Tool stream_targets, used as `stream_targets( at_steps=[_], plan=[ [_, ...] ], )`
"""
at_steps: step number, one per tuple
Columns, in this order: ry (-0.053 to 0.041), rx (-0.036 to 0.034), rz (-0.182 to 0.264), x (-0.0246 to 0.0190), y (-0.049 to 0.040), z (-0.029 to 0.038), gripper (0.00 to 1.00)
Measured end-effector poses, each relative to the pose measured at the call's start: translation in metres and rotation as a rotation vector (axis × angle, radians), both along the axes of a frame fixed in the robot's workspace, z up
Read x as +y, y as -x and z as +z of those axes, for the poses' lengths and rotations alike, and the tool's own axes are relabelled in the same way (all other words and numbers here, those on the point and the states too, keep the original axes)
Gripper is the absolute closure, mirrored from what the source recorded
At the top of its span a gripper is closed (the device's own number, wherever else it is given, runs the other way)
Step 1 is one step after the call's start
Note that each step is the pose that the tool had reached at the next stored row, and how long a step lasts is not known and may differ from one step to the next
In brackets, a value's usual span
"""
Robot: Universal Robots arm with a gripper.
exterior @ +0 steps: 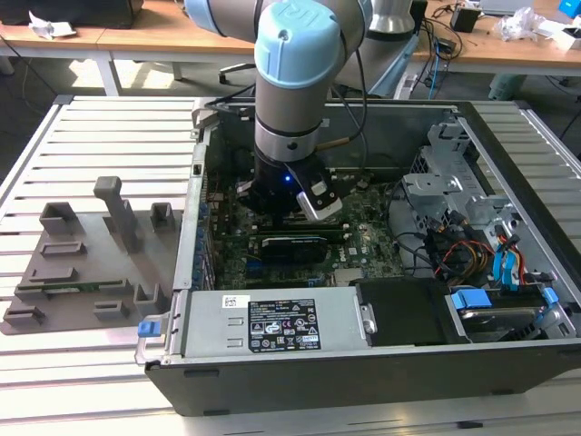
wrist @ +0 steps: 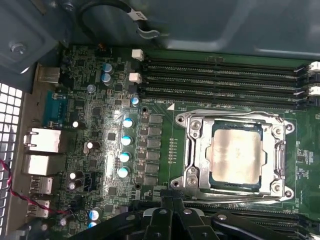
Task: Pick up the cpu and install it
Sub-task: 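Install the second cpu locking lever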
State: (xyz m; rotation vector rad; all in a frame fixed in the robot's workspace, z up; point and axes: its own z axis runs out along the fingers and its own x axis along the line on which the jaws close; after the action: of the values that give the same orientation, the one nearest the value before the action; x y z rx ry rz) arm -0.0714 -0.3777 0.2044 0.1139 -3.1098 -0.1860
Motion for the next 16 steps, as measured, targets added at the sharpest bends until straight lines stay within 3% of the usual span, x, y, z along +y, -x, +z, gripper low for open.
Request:
stream_targets(
  at_steps=[1,5,10,11,12,14,16],
  plan=[
    [-0.0133,0.0000,0.004,0.0000,0.0000,0.0002,0.89],
    [-0.0440,0.0000,0.016,0.0003,-0.0009,0.0002,0.89],
    [-0.0611,-0.0004,0.023,0.0013,-0.0028,-0.0015,0.89],
    [-0.0607,-0.0002,0.023,0.0012,-0.0028,-0.0005,0.89],
    [-0.0602,0.0002,0.023,0.0012,-0.0027,0.0030,0.89],
    [-0.0593,0.0000,0.024,0.0014,-0.0029,0.0183,0.89],
    [-0.0591,-0.0001,0.023,0.0015,-0.0028,0.0272,0.89]
  ],
)
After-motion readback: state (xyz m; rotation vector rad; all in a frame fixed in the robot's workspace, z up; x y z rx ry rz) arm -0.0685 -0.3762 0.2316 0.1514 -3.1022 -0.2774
